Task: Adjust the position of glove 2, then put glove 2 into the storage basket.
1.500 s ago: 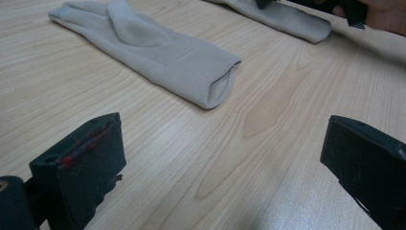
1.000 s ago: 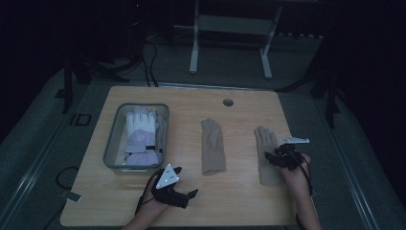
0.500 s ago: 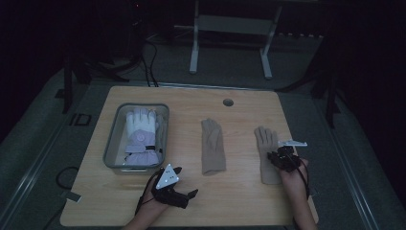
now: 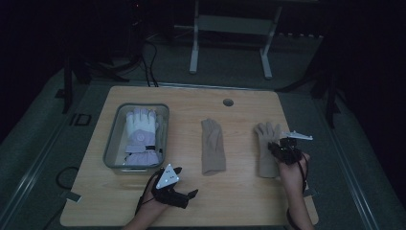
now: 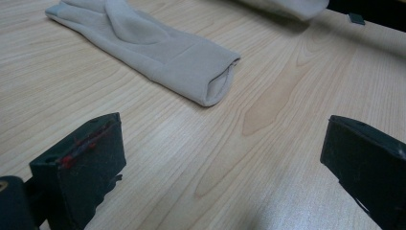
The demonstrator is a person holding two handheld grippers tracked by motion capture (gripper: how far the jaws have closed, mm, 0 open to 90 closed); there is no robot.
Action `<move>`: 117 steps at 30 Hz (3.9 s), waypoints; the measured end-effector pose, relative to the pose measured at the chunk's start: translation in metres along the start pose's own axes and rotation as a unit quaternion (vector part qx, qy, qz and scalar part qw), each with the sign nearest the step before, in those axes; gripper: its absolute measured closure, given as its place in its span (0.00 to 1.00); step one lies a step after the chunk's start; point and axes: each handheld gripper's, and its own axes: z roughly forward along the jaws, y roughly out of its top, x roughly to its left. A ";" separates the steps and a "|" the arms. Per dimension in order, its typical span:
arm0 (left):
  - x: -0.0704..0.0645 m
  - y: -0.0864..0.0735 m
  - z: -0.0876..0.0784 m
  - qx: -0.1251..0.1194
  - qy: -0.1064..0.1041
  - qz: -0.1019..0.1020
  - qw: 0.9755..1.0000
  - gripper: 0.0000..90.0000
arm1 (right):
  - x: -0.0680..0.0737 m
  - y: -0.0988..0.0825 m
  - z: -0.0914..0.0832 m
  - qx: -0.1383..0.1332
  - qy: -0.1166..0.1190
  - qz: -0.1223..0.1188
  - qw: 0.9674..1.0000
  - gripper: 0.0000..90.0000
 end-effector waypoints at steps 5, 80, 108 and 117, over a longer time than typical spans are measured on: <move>0.000 0.000 0.000 0.001 0.001 0.001 1.000 0.02 | 0.011 0.013 -0.007 -0.022 0.009 -0.004 1.000 0.91; -0.003 0.000 0.001 0.006 0.005 0.009 1.000 0.02 | 0.156 0.031 0.068 0.054 0.117 -0.069 0.989 0.51; -0.001 0.035 0.014 0.037 0.026 -0.029 0.999 0.02 | 0.112 0.037 0.034 0.030 0.254 -0.087 0.963 0.13; -0.002 0.060 0.031 0.049 0.018 -0.005 0.999 0.30 | 0.110 0.045 0.055 0.049 0.218 -0.079 0.972 0.38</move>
